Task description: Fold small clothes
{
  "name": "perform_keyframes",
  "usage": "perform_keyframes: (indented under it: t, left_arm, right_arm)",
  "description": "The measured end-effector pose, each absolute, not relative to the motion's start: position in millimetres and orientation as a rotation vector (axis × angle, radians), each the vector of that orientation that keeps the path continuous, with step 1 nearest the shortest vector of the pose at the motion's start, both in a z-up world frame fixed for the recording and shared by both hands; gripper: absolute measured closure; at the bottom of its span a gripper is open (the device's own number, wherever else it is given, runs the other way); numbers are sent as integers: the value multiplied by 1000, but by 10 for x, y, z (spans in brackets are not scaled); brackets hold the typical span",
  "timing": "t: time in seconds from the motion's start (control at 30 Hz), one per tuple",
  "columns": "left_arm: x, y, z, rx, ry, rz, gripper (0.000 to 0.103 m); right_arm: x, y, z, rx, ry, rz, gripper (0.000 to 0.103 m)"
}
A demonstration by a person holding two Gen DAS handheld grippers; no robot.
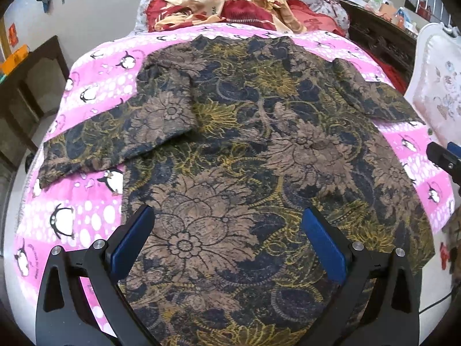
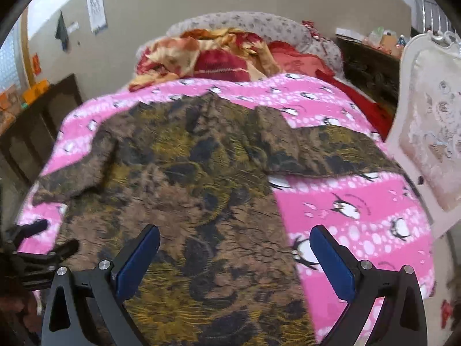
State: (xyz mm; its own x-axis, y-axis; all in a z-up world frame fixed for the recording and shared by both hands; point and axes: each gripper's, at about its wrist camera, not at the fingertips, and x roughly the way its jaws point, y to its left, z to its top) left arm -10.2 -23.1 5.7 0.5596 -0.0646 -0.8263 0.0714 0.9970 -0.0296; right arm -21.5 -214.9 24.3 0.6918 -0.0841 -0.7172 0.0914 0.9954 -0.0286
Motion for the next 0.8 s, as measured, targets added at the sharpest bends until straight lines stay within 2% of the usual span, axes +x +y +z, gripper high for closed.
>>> perform_keyframes:
  t: [0.47,0.8]
  left_arm:
    - [-102,-137,84,-102,958,-58,0]
    - [79,-121,149,-131,1060,-27,0]
  right_arm:
    - [-185,-2204,136,17,864,-89,0]
    - [-145,-2143,184,-1,887,-54,0]
